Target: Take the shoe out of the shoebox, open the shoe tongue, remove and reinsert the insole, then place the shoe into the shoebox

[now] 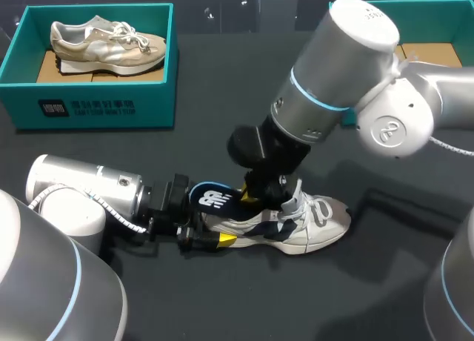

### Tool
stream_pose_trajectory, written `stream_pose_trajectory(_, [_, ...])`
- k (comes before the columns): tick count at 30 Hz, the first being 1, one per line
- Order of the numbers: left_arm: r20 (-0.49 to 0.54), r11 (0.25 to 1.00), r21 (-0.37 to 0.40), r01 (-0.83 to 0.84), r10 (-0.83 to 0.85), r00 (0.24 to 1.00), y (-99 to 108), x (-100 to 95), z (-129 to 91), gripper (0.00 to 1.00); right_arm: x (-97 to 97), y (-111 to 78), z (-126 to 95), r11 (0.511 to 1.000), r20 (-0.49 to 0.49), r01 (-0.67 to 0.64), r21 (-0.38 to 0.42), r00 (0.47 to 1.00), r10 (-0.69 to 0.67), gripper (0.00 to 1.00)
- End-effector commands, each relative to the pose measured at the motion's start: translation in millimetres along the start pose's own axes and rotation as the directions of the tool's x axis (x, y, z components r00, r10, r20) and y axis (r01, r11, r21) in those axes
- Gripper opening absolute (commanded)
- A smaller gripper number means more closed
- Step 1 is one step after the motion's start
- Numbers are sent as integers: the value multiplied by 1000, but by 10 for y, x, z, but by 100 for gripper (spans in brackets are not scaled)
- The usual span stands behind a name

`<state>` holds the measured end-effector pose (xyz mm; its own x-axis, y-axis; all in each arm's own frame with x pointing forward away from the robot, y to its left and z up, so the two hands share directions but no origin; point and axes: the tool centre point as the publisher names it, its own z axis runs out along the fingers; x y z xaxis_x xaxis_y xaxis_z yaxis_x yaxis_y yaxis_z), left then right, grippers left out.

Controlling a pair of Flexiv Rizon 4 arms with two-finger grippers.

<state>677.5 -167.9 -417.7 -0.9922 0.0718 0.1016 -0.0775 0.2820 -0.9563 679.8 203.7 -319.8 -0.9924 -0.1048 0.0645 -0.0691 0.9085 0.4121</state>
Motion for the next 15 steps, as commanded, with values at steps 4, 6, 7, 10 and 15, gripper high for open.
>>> stream_pose_trajectory(4, [1, 1000, 0, 1, -1, 1000, -1, -10, 26, 0, -62, -23, 62, 995, -75, -104, 3, 992, 104, 41])
stream_pose_trajectory(6, [1, 1000, 0, 1, -1, 1000, -1, -10, 26, 0, -61, -35, 32, 992, -87, -126, 10, 988, 126, 54])
stream_pose_trajectory(7, [1, 1000, 0, 1, -1, 1000, -1, -10, 26, 0, -52, -32, 19, 990, -95, -138, 12, 986, 138, 71])
stream_pose_trajectory(10, [1, 1000, 0, 1, -1, 1000, -1, -10, 26, 0, -61, -57, -26, 984, -123, -175, 17, 977, 176, 67])
stream_pose_trajectory(15, [1, 1000, 0, 1, -1, 1000, -1, -10, 26, 0, -86, -39, -136, 976, -146, -209, 55, 966, 214, 65])
